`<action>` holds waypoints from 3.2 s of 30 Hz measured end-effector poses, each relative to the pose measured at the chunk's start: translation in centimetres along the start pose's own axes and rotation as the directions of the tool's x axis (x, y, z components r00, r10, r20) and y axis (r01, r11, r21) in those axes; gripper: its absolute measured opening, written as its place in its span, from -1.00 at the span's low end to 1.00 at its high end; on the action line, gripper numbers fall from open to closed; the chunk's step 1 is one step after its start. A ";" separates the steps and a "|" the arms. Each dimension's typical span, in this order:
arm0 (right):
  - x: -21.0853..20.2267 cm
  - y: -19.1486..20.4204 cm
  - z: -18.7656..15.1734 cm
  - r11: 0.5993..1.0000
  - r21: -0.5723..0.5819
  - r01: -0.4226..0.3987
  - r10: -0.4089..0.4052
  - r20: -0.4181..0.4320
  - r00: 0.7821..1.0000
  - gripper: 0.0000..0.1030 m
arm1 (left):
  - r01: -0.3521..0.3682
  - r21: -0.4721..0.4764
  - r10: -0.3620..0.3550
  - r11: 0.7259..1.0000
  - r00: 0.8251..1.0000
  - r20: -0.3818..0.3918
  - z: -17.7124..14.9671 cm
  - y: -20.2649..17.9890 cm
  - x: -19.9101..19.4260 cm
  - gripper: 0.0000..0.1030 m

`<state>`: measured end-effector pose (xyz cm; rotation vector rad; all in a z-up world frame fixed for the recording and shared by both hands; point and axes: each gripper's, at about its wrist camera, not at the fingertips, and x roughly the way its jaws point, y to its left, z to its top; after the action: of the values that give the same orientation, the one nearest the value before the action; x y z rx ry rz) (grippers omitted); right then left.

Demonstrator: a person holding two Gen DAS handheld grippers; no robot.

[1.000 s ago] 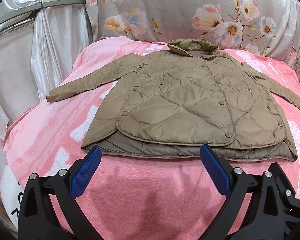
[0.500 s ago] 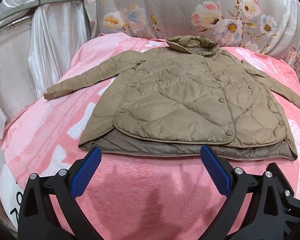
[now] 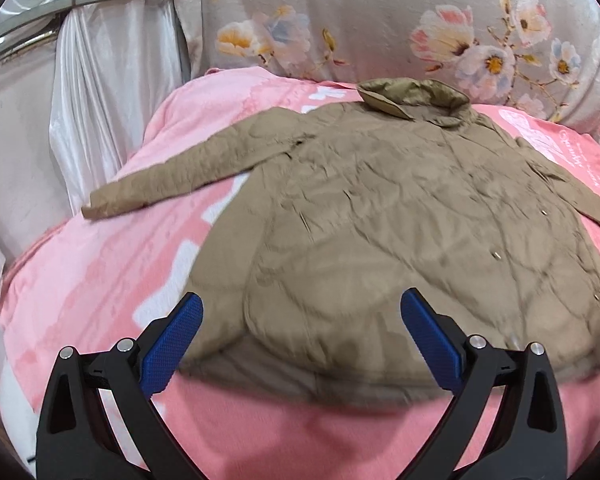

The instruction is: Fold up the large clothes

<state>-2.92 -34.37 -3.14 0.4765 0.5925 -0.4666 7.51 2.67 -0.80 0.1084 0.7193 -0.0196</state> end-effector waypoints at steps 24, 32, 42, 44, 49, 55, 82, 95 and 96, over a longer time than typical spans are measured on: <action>15.2 -14.6 15.8 0.902 0.408 0.143 -0.172 0.036 0.984 -0.80 | -0.099 -0.035 0.097 0.994 0.993 -0.066 8.2 0.6 12.5 0.90; 10.8 4.2 20.3 0.994 0.003 -0.108 0.104 0.227 0.968 -0.86 | -0.170 -0.065 0.163 0.983 0.981 -0.101 7.9 3.2 13.8 0.90; 13.0 27.5 11.9 0.838 -0.359 -0.411 0.419 -0.057 0.906 -0.86 | -0.137 -0.110 0.126 0.984 0.987 -0.102 8.2 4.6 13.6 0.90; 14.4 30.3 9.1 0.810 -0.389 -0.438 0.422 -0.131 0.897 -0.86 | -0.118 -0.107 0.108 0.987 0.990 -0.094 8.5 4.3 13.4 0.90; 16.8 33.5 4.0 0.777 -0.418 -0.470 0.380 -0.283 0.881 -0.65 | -0.084 -0.088 0.077 0.993 0.994 -0.080 9.0 3.3 13.3 0.90; 12.8 32.9 3.1 0.737 -0.437 -0.516 0.448 -0.256 0.857 0.16 | -0.057 -0.080 0.051 0.995 0.996 -0.070 9.4 2.5 13.3 0.90; 16.5 12.7 7.9 0.952 -0.084 -0.294 0.270 -0.225 0.936 0.14 | 0.295 -0.378 -0.407 0.878 0.876 -0.260 11.3 -1.5 17.8 0.90; 17.6 13.1 12.6 0.942 -0.028 -0.334 0.333 -0.028 0.942 -0.91 | 0.234 -0.165 -0.249 0.958 0.965 -0.080 18.9 -4.3 18.1 -0.87; 16.9 13.7 12.5 0.945 -0.070 -0.321 0.321 0.000 0.947 -0.91 | 0.217 -0.141 -0.225 0.966 0.973 -0.049 19.3 -4.4 17.6 -0.87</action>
<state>22.09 -34.98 -0.59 0.4932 0.5066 -0.1370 33.21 -3.45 1.61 -0.1017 0.7928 -0.1815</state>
